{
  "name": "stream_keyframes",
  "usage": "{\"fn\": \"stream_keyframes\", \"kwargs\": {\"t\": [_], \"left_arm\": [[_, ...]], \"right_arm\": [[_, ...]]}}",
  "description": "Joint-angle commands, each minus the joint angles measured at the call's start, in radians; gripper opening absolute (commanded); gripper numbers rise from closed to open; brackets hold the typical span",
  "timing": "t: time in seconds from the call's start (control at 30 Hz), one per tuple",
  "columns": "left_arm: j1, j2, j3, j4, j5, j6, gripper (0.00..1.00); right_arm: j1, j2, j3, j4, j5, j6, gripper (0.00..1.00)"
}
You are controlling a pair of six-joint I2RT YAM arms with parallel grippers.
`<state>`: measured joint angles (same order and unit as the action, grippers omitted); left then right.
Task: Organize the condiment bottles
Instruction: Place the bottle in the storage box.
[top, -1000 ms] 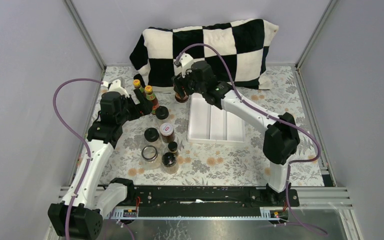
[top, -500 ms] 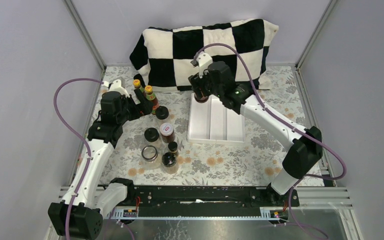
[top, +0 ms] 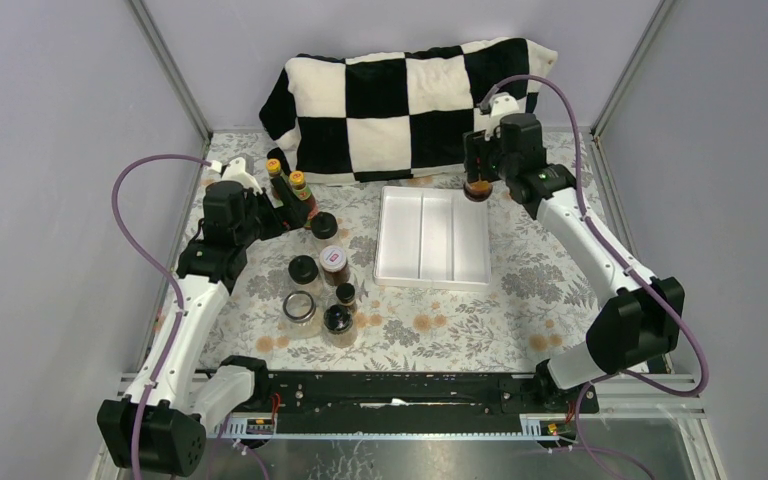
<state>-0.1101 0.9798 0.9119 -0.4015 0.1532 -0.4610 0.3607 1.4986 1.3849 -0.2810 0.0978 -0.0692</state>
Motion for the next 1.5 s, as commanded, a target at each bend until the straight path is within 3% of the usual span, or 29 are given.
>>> {"fn": "stream_keyframes", "kwargs": {"t": [0.0, 0.8, 1.47], "left_arm": [[0.005, 0.004, -0.005, 0.047, 0.025, -0.007, 0.99], [0.004, -0.009, -0.021, 0.048, 0.023, -0.005, 0.99], [0.004, -0.006, -0.018, 0.05, 0.003, 0.004, 0.99]], "right_arm": [[-0.046, -0.055, 0.003, 0.116, -0.056, 0.041, 0.37], [-0.073, 0.023, -0.215, 0.413, -0.059, 0.074, 0.36], [-0.072, 0.213, -0.163, 0.502, 0.002, 0.074, 0.35]]}}
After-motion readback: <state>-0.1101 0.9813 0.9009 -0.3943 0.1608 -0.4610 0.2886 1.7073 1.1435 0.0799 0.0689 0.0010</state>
